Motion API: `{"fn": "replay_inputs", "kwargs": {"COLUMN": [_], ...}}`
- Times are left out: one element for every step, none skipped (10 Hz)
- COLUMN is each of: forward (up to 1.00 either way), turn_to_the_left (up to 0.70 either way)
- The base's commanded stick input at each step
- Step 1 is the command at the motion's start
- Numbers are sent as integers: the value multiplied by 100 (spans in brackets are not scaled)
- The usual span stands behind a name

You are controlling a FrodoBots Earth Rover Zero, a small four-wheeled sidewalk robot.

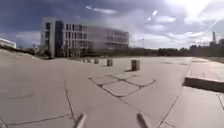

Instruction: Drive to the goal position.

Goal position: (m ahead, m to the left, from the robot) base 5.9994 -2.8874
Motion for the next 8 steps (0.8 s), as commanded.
{"fn": "replay_inputs", "kwargs": {"forward": [50, 50, 50, 50, 50, 50, 50, 50], "turn_to_the_left": [-50, -50, -50, -23, 0, 0, 0, 0]}}
